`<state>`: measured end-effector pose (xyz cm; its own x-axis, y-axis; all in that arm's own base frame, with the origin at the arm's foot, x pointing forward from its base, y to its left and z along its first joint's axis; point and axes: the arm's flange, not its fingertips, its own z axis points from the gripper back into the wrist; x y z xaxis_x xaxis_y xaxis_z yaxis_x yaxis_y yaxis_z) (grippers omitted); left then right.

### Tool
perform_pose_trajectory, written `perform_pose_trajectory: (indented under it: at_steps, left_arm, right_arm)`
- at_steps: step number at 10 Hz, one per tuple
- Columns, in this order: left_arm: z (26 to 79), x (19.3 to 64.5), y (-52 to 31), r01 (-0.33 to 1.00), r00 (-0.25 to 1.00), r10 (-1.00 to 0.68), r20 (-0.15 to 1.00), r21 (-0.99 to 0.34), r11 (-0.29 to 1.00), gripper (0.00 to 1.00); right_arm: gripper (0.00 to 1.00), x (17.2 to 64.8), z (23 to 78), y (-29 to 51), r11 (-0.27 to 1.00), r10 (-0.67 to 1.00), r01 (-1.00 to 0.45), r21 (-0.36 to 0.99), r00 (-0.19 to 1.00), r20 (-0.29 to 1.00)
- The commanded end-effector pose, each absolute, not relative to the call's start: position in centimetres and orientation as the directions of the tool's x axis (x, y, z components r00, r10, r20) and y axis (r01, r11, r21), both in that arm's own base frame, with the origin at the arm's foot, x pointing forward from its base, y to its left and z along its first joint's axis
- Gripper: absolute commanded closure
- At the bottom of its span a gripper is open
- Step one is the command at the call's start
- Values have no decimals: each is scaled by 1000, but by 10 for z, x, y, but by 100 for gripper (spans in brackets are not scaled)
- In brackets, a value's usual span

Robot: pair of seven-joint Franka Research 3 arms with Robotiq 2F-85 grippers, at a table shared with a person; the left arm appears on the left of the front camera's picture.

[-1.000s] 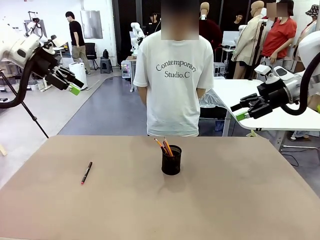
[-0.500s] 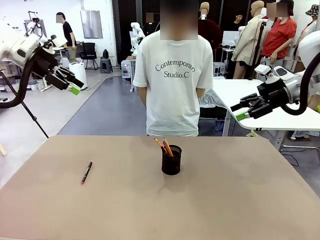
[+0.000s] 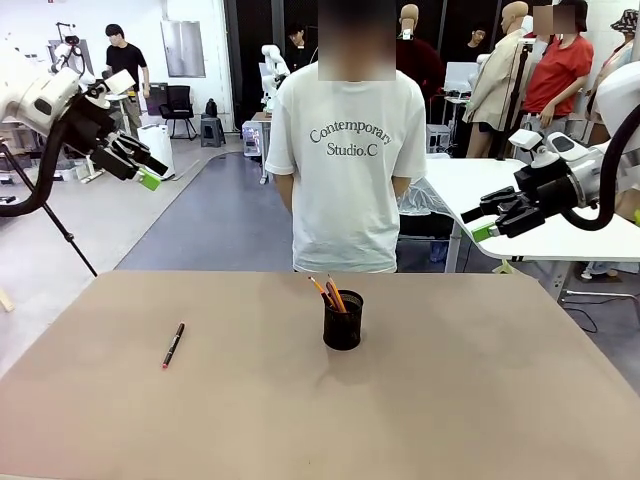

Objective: Place the pens into the pen holder.
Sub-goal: Pick up a writing instrument from the table and place it into the Pen holder.

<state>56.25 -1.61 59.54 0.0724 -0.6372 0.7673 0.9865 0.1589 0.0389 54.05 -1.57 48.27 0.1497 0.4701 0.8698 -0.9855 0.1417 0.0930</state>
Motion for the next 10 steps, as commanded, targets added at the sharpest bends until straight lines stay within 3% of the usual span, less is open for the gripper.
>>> perform_pose_trajectory:
  at_steps: [1,5,7,10]
  left_arm:
    - [593,558,-26,953,174,-803,569,109,284,3]
    - [559,513,-58,910,365,-928,82,182,374,3]
    - [535,494,-63,883,428,-902,58,185,431,3]
    - [494,486,-60,731,651,-750,114,172,660,3]
  right_arm:
    - [0,540,486,-15,138,468,-986,90,145,872]
    - [0,540,486,-15,138,468,-986,90,145,872]
    - [0,540,486,-15,138,468,-986,90,145,872]
    - [0,540,486,-15,138,468,-986,90,145,872]
